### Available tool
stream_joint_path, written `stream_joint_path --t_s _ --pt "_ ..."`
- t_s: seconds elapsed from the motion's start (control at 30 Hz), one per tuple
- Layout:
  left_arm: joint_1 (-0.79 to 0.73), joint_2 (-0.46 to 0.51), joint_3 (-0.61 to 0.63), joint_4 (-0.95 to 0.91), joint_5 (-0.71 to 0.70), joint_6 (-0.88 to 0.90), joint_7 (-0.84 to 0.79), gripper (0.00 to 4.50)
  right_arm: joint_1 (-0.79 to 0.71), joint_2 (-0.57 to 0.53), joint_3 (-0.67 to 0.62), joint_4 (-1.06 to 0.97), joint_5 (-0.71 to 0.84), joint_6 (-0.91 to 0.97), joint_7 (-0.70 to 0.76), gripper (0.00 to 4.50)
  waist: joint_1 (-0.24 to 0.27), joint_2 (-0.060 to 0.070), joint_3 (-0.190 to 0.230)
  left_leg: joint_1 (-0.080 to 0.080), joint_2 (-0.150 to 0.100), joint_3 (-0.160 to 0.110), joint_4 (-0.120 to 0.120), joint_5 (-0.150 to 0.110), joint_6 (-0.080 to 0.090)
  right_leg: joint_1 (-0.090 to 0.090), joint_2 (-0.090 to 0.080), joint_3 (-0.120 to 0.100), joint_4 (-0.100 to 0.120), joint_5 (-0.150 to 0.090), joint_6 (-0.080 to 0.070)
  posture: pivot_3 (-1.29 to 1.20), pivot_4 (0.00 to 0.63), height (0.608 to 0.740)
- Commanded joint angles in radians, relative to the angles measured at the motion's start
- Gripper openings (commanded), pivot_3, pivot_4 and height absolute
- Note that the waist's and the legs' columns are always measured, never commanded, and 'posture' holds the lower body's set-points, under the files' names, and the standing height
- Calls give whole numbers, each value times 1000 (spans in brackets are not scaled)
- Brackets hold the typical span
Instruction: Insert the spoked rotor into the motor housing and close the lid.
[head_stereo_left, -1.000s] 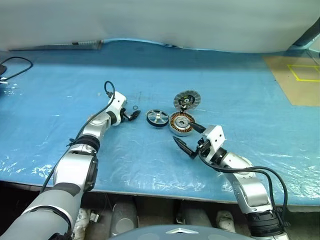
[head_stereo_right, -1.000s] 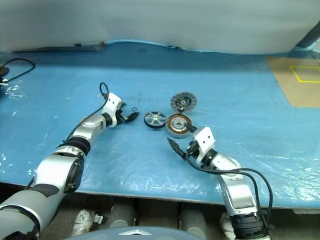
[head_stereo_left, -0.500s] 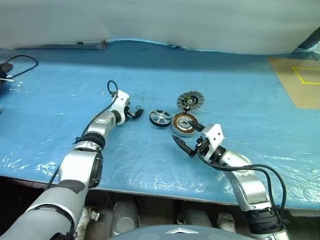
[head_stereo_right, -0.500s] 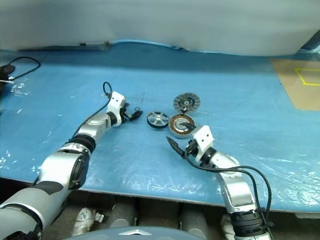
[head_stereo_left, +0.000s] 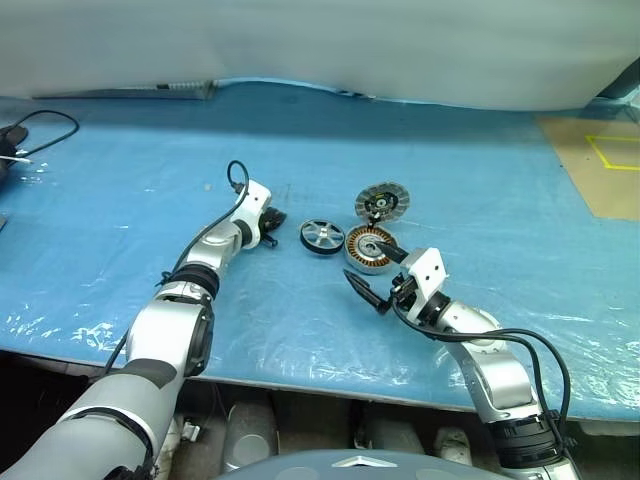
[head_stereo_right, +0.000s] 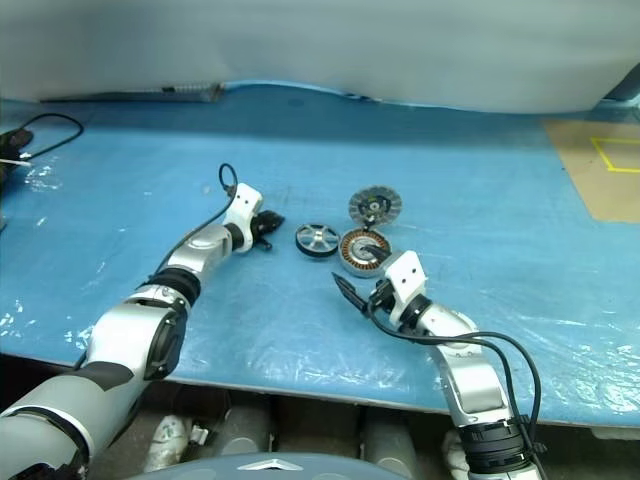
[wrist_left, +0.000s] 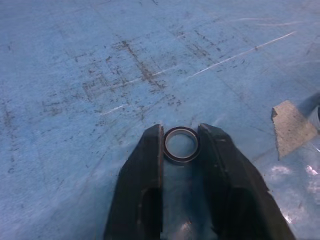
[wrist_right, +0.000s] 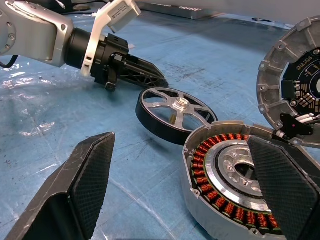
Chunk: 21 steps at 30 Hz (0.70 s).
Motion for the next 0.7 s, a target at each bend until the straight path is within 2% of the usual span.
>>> stream_joint_path --t_s 0.03,0.2,0.4,0.53,0.7 --pt "43 -9 -37 42 43 19 -14 685 -4 -8 3 -20 -1 -6 -2 4500 0 0 0 0 0 0 0 0 0 0 0 0 0 0 0 0 150 740" --pt "61 15 -37 19 43 -15 -56 685 7 -9 -2 -29 11 -15 1 4500 -2 0 0 0 0 0 -1 0 0 0 0 0 -1 0 0 0 150 740" --pt "83 74 -17 -112 -8 -50 -205 685 45 -18 -20 -43 25 -41 9 4500 -6 0 0 -1 0 0 -9 0 0 -3 1 -1 -6 -1 1 0 150 740" --pt "106 89 -18 -305 -44 -41 -265 685 70 -22 -48 -31 36 -74 8 4500 -6 -2 1 -4 0 0 -11 0 0 -7 1 -1 -6 0 2 0 150 740" --pt "118 69 -47 -545 -85 59 -318 685 101 -21 -78 -8 47 -117 8 4500 -4 -5 4 -6 0 0 -13 0 0 -7 1 -2 -7 0 1 0 150 740"
